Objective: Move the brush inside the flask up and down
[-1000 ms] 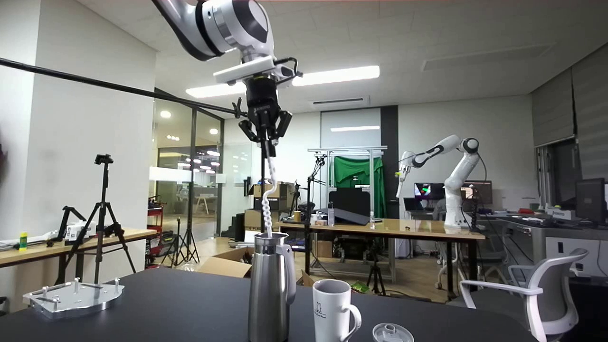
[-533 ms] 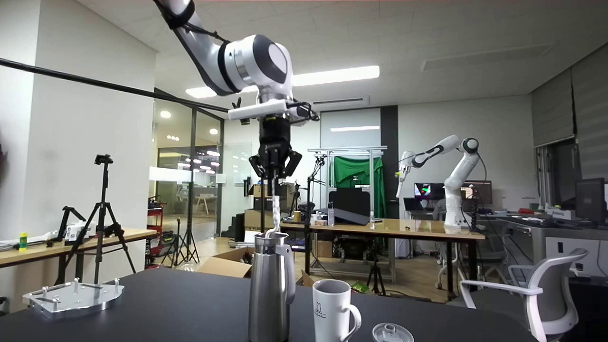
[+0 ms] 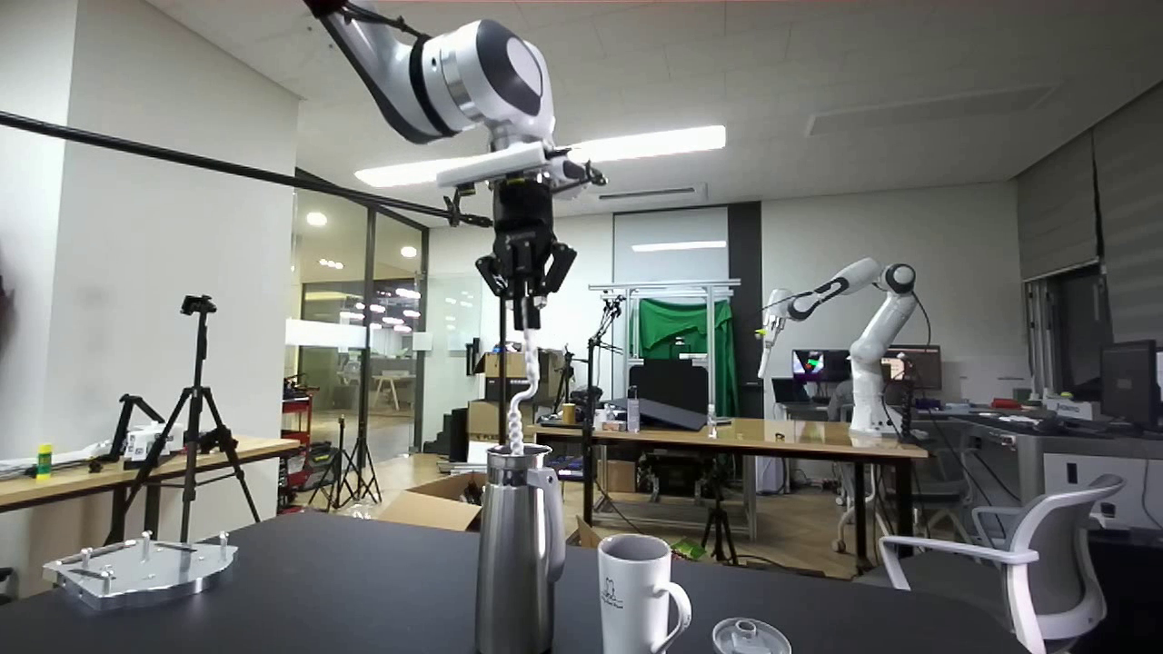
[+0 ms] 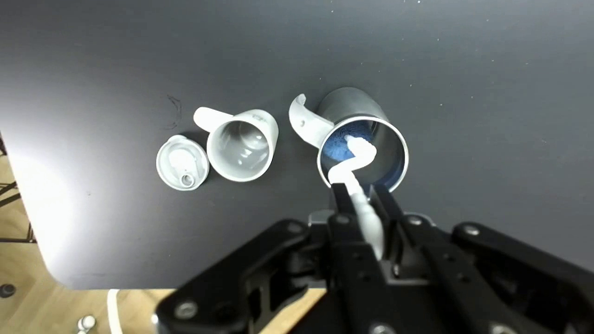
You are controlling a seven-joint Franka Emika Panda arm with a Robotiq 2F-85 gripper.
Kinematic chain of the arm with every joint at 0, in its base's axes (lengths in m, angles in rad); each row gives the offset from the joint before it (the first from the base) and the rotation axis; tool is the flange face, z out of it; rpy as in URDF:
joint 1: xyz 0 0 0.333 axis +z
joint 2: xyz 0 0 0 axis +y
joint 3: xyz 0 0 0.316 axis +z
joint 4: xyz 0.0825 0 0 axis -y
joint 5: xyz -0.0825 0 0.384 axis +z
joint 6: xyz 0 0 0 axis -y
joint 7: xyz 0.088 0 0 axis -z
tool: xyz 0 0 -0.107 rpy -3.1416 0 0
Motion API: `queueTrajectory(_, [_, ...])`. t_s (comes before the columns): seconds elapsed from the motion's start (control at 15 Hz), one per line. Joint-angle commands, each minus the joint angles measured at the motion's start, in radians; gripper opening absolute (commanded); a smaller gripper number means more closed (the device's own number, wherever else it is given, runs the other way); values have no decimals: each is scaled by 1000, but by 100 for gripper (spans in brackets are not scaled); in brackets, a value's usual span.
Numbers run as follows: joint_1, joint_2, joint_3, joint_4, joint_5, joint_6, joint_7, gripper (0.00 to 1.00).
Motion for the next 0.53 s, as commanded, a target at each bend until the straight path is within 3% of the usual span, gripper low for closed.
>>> queueTrajectory(0.0, [-4, -27, -5, 35, -2, -20, 15, 4])
queueTrajectory(0.47, [-12, 119, -13, 12, 5, 11, 40, 4])
